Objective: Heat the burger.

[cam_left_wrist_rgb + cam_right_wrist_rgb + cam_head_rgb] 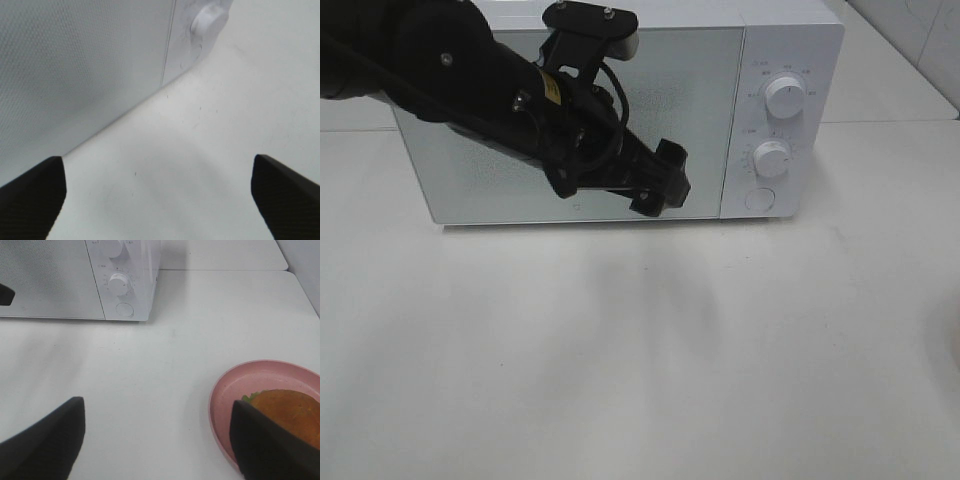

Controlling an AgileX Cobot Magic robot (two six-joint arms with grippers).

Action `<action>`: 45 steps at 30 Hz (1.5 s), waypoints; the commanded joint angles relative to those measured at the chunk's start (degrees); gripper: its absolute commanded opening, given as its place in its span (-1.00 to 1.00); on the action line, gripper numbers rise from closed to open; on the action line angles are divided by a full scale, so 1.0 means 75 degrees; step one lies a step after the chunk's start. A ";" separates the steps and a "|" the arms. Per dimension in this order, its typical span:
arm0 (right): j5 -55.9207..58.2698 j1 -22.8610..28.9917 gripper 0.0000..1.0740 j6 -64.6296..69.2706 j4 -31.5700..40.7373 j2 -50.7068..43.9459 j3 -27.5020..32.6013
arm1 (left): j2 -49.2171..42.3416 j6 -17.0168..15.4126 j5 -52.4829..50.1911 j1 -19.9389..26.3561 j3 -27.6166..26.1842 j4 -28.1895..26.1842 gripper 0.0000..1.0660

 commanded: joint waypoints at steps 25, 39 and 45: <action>-0.0076 -0.0038 0.40 0.0053 0.0000 -0.0206 0.0023 | -0.2024 -0.0023 0.6096 0.2185 0.0031 0.0008 0.89; -0.0076 -0.0038 0.40 0.0053 0.0000 -0.0206 0.0023 | -0.3873 -0.0008 0.6608 0.5309 0.0970 0.0252 0.89; -0.0076 -0.0038 0.40 0.0053 0.0000 -0.0206 0.0023 | -0.4805 0.0076 0.6623 0.6020 0.2116 0.0283 0.89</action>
